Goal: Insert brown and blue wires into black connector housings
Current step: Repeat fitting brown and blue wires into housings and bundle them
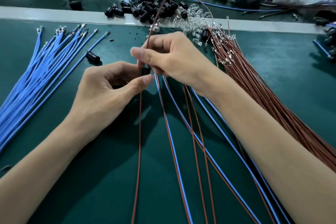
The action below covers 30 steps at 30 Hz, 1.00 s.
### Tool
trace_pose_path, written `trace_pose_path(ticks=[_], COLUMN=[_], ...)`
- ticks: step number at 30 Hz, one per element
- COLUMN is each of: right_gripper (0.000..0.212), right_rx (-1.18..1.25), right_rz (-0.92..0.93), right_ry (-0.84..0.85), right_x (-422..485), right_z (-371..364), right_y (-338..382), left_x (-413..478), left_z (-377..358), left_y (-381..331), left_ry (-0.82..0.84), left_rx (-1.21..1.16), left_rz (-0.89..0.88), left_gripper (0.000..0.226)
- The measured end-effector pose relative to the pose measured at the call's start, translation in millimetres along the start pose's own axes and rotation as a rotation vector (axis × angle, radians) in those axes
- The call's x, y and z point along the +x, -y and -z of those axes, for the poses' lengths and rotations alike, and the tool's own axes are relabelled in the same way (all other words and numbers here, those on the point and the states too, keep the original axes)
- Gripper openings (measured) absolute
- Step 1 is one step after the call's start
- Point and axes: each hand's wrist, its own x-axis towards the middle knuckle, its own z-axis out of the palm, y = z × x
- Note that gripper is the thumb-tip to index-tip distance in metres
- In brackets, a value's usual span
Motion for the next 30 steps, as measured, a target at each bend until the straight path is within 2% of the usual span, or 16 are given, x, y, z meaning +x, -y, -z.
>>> trace_pose_path(ticks=[4, 6, 8, 11, 13, 15, 17, 21, 24, 26, 27, 28, 30], right_gripper=[0.024, 0.026, 0.025, 0.021, 0.018, 0.019, 0.022, 0.018, 0.013, 0.013, 0.012, 0.01, 0.011], right_rx=[0.381, 0.434, 0.302, 0.084, 0.143, 0.323, 0.371, 0.11, 0.19, 0.332, 0.316, 0.206, -0.09], right_rz=[0.005, 0.045, 0.079, 0.067, 0.054, 0.05, 0.077, 0.092, 0.075, 0.068, 0.084, 0.112, 0.187], right_ry=[-0.225, -0.271, -0.204, -0.012, -0.018, -0.129, -0.203, -0.03, 0.048, -0.021, -0.09, -0.144, -0.117], right_x=[-0.4, -1.1, -1.5, -2.9, -2.8, -1.9, -1.3, -1.9, -4.0, -1.9, 2.2, 7.7, 21.2], right_z=[6.7, 9.3, 10.1, 10.4, 11.2, 14.1, 14.0, 1.8, 2.1, 4.7, 3.7, 0.3, -13.3], right_y=[6.4, 5.6, 3.4, 1.8, 2.1, 1.7, 0.0, -3.5, -5.3, -7.4, -9.0, -10.6, -8.1], left_x=[-0.4, -0.5, -0.3, -0.4, -0.4, -0.1, 0.0, 0.0, 0.4, 1.0, 1.0, 0.8, 0.7], left_z=[-0.4, -0.7, -0.4, -0.2, -0.3, -0.7, -1.2, 0.0, 0.5, -0.1, 0.4, 0.5, 0.9], left_y=[1.7, 2.1, 2.0, 1.5, 1.8, 2.7, 3.1, 4.0, 6.3, 7.2, 7.4, 7.5, 7.0], left_ry=[-0.028, -0.026, -0.021, -0.004, -0.014, -0.03, -0.026, -0.003, -0.011, -0.087, -0.145, -0.208, -0.346], left_rx=[-0.006, -0.002, 0.001, 0.011, 0.001, -0.004, 0.002, -0.008, -0.041, -0.079, -0.08, -0.068, -0.052], left_rz=[0.014, 0.01, 0.005, -0.016, -0.009, 0.004, -0.004, -0.036, -0.055, -0.062, -0.081, -0.107, -0.158], left_gripper=[0.011, 0.011, 0.012, 0.011, 0.012, 0.012, 0.012, 0.012, 0.007, 0.008, 0.009, 0.008, 0.006])
